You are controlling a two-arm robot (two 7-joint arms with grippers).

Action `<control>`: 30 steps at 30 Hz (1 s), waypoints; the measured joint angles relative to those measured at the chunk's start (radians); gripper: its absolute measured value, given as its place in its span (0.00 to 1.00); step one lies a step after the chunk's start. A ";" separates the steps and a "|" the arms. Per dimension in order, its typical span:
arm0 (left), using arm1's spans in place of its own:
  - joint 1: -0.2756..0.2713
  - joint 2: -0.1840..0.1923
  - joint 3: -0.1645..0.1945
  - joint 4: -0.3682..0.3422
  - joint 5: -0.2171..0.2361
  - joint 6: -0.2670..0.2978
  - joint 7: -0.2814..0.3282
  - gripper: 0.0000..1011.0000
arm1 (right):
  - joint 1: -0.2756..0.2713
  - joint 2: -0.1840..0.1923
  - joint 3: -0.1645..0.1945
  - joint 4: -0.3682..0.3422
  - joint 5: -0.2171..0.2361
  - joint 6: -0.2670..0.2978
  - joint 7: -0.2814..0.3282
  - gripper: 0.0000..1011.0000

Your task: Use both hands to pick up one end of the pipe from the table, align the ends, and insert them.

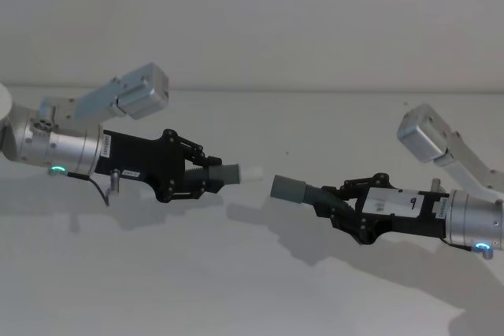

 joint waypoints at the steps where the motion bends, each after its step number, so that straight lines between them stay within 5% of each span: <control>1: -0.001 -0.002 0.002 0.003 -0.001 0.000 0.000 0.35 | 0.002 0.000 -0.002 0.000 0.001 -0.001 0.000 0.27; 30: -0.033 -0.029 0.034 0.059 -0.020 -0.014 -0.011 0.35 | 0.063 -0.015 -0.046 0.046 0.005 -0.013 0.002 0.27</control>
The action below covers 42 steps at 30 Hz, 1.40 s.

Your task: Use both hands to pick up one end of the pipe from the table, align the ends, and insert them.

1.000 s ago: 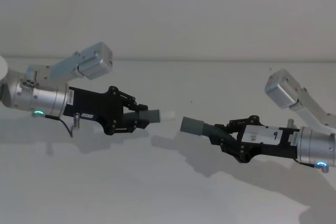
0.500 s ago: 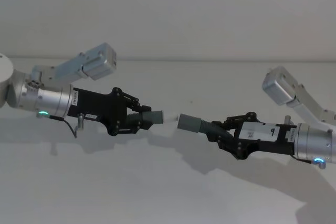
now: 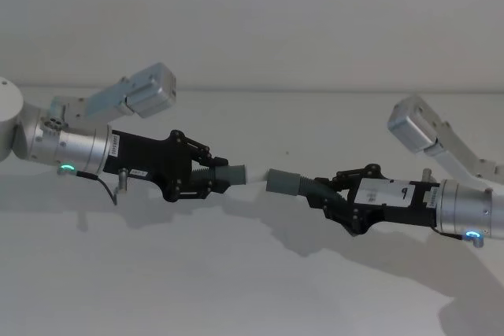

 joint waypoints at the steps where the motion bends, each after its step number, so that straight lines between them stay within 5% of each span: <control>1: -0.001 0.000 0.001 0.001 0.000 0.000 0.000 0.35 | 0.002 -0.001 -0.001 0.002 0.000 0.000 0.000 0.27; 42: -0.012 0.021 0.037 -0.002 0.000 0.006 0.038 0.35 | 0.034 0.014 -0.041 0.022 0.005 -0.004 -0.028 0.27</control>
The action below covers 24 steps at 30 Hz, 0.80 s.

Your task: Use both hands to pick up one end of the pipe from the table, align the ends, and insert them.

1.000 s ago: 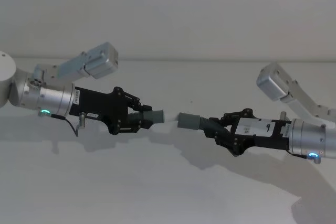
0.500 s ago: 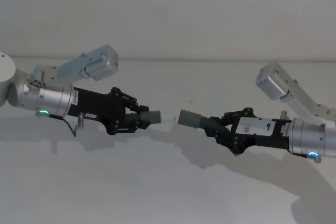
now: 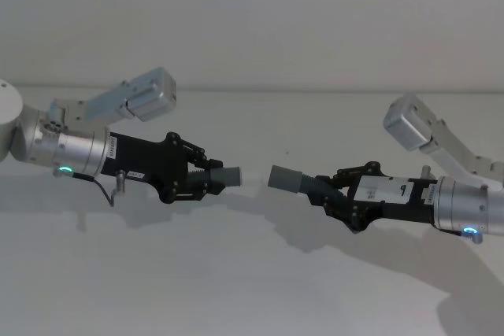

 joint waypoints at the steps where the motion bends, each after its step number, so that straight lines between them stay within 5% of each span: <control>1: 0.000 0.000 0.000 -0.001 -0.001 0.001 0.001 0.35 | 0.001 0.001 -0.002 0.001 0.000 -0.001 0.000 0.27; 24: 0.011 0.022 0.012 -0.032 -0.021 0.017 0.020 0.35 | 0.012 0.016 -0.025 0.004 0.008 -0.008 -0.004 0.27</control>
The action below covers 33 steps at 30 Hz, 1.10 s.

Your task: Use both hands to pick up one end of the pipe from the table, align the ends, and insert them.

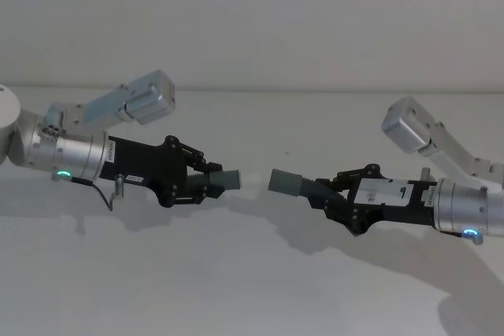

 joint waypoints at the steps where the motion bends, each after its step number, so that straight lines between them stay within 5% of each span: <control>1: 0.000 0.000 0.001 -0.001 -0.001 0.000 0.001 0.34 | 0.000 0.000 -0.001 0.000 0.000 0.000 0.000 0.27; 33: -0.012 -0.002 0.026 0.000 -0.022 0.006 0.011 0.34 | 0.014 0.010 -0.027 0.012 0.021 -0.016 -0.008 0.27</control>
